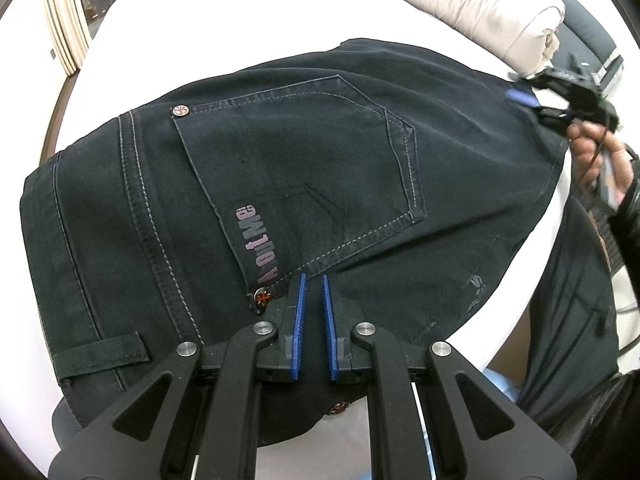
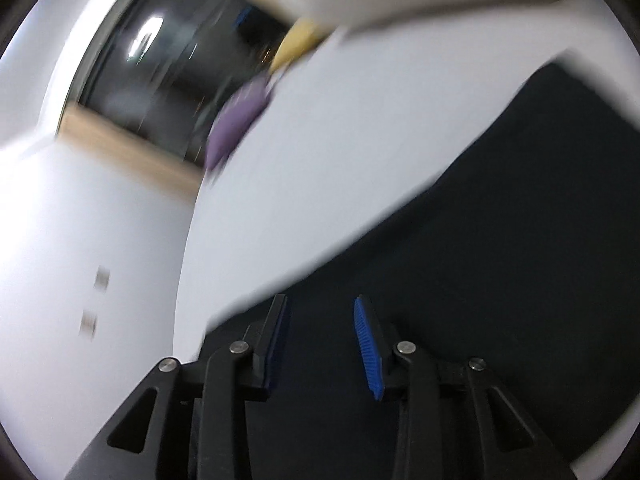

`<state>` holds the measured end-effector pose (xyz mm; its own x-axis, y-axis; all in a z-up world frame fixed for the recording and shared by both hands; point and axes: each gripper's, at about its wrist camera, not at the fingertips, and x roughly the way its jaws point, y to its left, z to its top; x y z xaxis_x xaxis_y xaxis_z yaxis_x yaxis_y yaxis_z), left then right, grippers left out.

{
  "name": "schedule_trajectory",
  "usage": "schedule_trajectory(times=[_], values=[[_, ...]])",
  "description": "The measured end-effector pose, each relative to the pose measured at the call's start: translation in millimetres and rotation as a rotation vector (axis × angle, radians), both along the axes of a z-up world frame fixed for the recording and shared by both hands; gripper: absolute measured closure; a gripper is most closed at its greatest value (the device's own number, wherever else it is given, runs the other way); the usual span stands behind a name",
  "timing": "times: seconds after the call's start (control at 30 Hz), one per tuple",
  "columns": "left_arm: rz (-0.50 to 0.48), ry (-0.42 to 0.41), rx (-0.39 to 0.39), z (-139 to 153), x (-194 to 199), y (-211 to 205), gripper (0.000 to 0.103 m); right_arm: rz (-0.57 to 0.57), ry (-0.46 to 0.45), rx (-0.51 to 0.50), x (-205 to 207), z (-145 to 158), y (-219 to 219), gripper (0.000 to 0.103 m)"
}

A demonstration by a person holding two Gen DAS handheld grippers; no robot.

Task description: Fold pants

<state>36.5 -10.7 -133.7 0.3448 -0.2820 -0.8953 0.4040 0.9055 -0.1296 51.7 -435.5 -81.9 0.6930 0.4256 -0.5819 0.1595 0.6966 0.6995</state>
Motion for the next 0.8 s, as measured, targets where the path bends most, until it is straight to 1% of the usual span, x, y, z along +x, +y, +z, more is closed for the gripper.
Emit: schedule_trajectory(times=[0.03, 0.07, 0.1, 0.13, 0.17, 0.2, 0.23, 0.27, 0.3, 0.37, 0.4, 0.43, 0.47, 0.5, 0.53, 0.57, 0.6, 0.63, 0.67, 0.7, 0.73, 0.77, 0.8], values=[[-0.002, 0.0, 0.004, 0.8, -0.9, 0.2, 0.094, 0.025, 0.028, -0.001, 9.1, -8.2, 9.2, 0.066], [-0.001, 0.0, 0.006, 1.3, -1.7, -1.4, 0.094, 0.026, 0.05, 0.007, 22.0, -18.0, 10.2, 0.077], [0.002, 0.001, 0.007, 1.0, -1.9, -4.0, 0.094, 0.01, 0.038, 0.025, 25.6, -22.5, 1.9, 0.086], [0.008, 0.001, 0.004, 1.0, -2.6, -3.3, 0.094, -0.023, 0.04, 0.048, 35.0, -24.7, -12.8, 0.103], [0.012, 0.002, 0.004, 0.3, -1.4, -4.6, 0.094, -0.059, 0.053, 0.067, 37.2, -25.3, -25.9, 0.103], [0.013, 0.001, 0.005, 0.3, -2.1, -6.6, 0.094, -0.127, 0.049, 0.096, 37.0, -24.3, -45.7, 0.103], [0.014, 0.001, 0.006, -0.2, -1.8, -7.4, 0.094, -0.224, 0.041, 0.083, 34.8, -19.6, -71.5, 0.103], [0.014, -0.001, 0.007, -0.6, -2.0, -7.8, 0.094, -0.329, 0.049, 0.027, 27.4, -14.8, -93.9, 0.103], [0.014, -0.002, 0.007, -0.7, -2.2, -7.9, 0.094, -0.42, 0.062, 0.0, 19.0, -11.7, -115.9, 0.103], [0.016, -0.005, 0.001, -1.2, -3.2, -7.4, 0.094, -0.587, 0.087, 0.037, -6.6, -7.7, -165.1, 0.103], [0.019, -0.006, -0.003, -1.3, -3.8, -6.0, 0.094, -0.64, 0.104, 0.022, -18.4, -2.5, -180.8, 0.103], [0.022, -0.006, -0.008, -2.5, -4.6, -4.1, 0.094, -0.673, 0.118, -0.025, -25.1, 6.2, -189.2, 0.098], [0.026, -0.006, -0.012, -2.5, -4.9, -3.6, 0.094, -0.712, 0.165, -0.125, -31.2, 20.3, -191.3, 0.075], [0.027, -0.007, -0.013, -1.0, -5.5, -1.4, 0.094, -0.736, 0.199, -0.2, -38.6, 30.7, -187.6, 0.067], [0.028, -0.01, -0.01, 0.1, -6.7, -1.5, 0.094, -0.737, 0.193, -0.224, -42.7, 39.3, -183.5, 0.065], [0.029, -0.013, -0.007, 1.5, -7.6, -0.2, 0.094, -0.694, 0.146, -0.185, -46.7, 48.2, -172.3, 0.065], [0.031, -0.014, -0.002, 5.5, -8.7, 1.7, 0.094, -0.636, 0.109, -0.136, -52.1, 49.3, -160.6, 0.065], [0.042, -0.023, 0.015, 10.8, -10.3, 0.9, 0.094, -0.543, 0.058, -0.062, -50.0, 53.0, -137.4, 0.065], [0.052, -0.038, 0.027, 16.3, -11.6, -0.5, 0.094, -0.457, 0.024, -0.013, -46.8, 52.0, -110.7, 0.065], [0.058, -0.057, 0.024, 24.7, -12.6, -1.8, 0.094, -0.342, -0.007, 0.034, -37.7, 53.8, -75.7, 0.065], [0.056, -0.08, 0.001, 36.1, -13.5, -3.1, 0.094, -0.242, -0.016, 0.057, -30.9, 52.0, -43.9, 0.065], [0.053, -0.112, -0.026, 50.2, -12.9, -5.4, 0.094, -0.11, -0.026, 0.087, -20.0, 52.3, 2.5, 0.065], [0.052, -0.137, -0.042, 60.5, -11.1, -8.2, 0.094, -0.028, -0.028, 0.112, -14.2, 50.1, 33.9, 0.065]])
